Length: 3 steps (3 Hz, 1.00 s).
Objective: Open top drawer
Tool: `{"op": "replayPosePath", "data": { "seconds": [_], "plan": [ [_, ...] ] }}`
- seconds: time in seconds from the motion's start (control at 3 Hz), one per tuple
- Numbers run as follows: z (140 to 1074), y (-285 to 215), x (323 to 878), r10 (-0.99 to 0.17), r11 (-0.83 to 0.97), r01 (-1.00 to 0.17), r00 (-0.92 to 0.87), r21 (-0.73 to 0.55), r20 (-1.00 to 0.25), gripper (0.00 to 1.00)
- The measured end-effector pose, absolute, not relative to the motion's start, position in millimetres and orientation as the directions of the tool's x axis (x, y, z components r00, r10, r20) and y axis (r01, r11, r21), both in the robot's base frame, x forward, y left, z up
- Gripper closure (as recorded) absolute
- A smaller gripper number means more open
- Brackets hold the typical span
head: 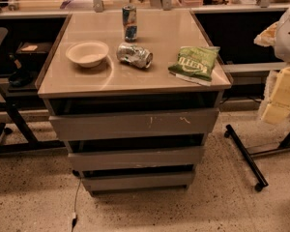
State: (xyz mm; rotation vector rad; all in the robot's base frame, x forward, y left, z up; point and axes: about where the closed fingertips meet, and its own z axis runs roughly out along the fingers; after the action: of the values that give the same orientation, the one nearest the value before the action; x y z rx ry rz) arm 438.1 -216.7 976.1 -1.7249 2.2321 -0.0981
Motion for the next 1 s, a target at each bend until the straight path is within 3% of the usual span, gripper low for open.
{"op": "replayPosePath", "data": {
  "seconds": [1.0],
  "plan": [
    [916.4,-203.2,451.8,-0.944,0.297,-0.93,-0.253,-0.215,-0.21,0.0]
  ]
}}
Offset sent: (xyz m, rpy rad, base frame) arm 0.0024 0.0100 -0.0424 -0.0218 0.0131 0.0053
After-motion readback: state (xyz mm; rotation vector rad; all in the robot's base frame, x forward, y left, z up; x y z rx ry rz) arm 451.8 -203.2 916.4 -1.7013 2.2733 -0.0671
